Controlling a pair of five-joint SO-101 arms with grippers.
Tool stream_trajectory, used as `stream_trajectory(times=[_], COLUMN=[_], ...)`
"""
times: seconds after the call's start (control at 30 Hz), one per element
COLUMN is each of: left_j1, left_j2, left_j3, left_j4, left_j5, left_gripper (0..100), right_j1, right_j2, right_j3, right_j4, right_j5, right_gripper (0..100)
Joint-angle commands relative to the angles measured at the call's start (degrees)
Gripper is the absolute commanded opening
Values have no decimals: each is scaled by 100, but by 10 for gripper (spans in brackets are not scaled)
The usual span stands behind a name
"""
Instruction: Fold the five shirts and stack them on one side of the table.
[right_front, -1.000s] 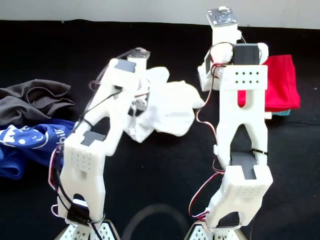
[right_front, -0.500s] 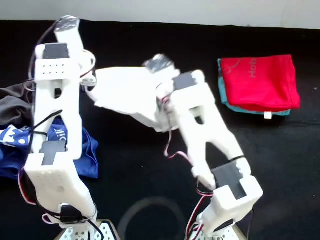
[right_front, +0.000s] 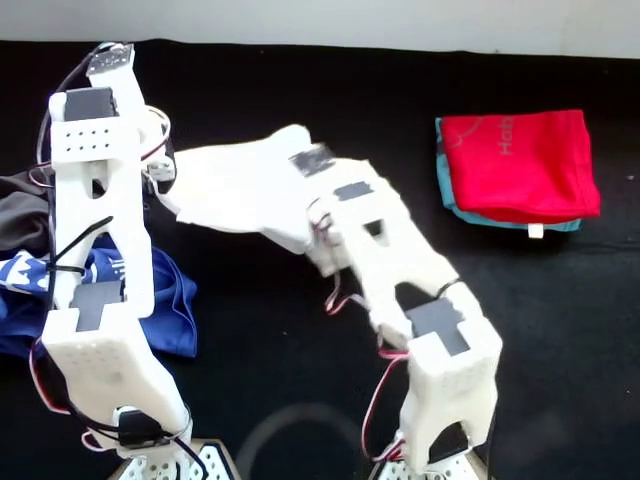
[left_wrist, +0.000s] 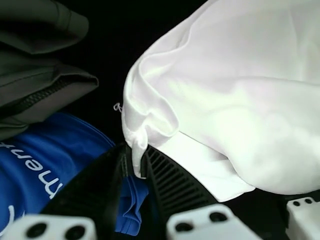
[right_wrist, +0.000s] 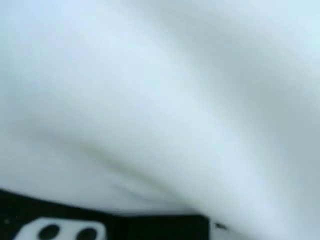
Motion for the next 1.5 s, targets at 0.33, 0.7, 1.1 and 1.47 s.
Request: stream_trajectory(times=[0.33,0.7,1.1,1.47], left_j1=[40,233,145,-356], left_j2=[-391,-980,-488,-462], left_j3=[-189,-901,-892,-901], left_j4=[158,1037,712,492], left_j5=[-53,-53,-44,-44], left_gripper=[9,9,9,9], right_j1=[426,391,-1314,-1314], right_j2=[-1270,-1675,-1235,119], right_j3=[-1798,-2510,-1473,-1165], right_j4=[611,1341,2299,716], right_j5=[-44,-53,-105,-1345], right_gripper=[5,10,215,217])
